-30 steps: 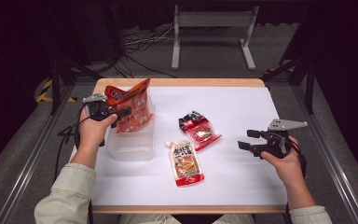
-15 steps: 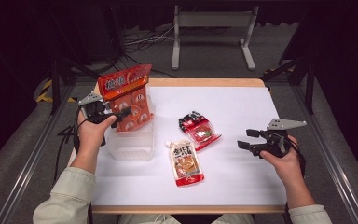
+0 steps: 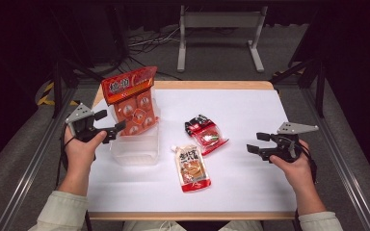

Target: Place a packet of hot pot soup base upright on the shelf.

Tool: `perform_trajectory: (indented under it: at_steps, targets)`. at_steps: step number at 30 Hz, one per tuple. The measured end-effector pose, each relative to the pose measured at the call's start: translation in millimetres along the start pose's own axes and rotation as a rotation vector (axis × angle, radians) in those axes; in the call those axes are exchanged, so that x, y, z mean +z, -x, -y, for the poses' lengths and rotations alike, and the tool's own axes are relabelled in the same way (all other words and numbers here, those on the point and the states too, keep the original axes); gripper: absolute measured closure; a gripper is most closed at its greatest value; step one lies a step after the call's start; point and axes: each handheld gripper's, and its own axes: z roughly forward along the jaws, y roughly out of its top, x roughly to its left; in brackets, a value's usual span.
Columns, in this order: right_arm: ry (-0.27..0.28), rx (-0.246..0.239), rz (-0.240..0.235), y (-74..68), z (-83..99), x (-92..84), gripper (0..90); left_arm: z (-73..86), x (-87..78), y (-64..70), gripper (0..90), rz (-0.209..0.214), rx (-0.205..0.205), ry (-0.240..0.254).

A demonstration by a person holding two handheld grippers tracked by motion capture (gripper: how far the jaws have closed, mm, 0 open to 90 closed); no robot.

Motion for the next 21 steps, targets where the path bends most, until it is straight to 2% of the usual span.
perform_trajectory:
  at_steps: [5,6,9,12,14,16,17,21]
  targets:
    - [0.008,-0.005,0.004,0.0,0.7,-1.6,29.4,19.6,-19.4,22.9,9.8,0.075,0.059,0.002]
    - [0.008,-0.005,0.004,0.0,0.7,-1.6,29.4,19.6,-19.4,22.9,9.6,0.075,0.059,0.002]
    - [0.014,-0.014,0.005,-1.1,0.6,-2.2,29.4,25.5,-24.1,27.8,9.2,0.127,0.08,-0.01]
    - [0.023,-0.014,0.004,-1.7,-0.3,-2.9,29.4,28.7,-26.7,28.7,9.3,0.144,0.097,-0.036]
    - [0.024,-0.019,0.001,-2.1,-0.2,-2.1,29.4,29.1,-27.2,29.9,9.2,0.17,0.084,-0.061]
    - [0.019,-0.02,0.0,-1.7,0.4,-0.8,29.4,28.7,-27.1,30.9,9.1,0.177,0.085,-0.068]
    - [0.018,-0.017,-0.003,-1.8,0.3,-0.2,29.4,28.3,-26.7,32.8,8.9,0.189,0.098,-0.088]
    - [0.017,-0.022,-0.007,-1.9,-1.3,1.2,29.4,28.4,-29.4,32.4,9.1,0.196,0.096,-0.089]
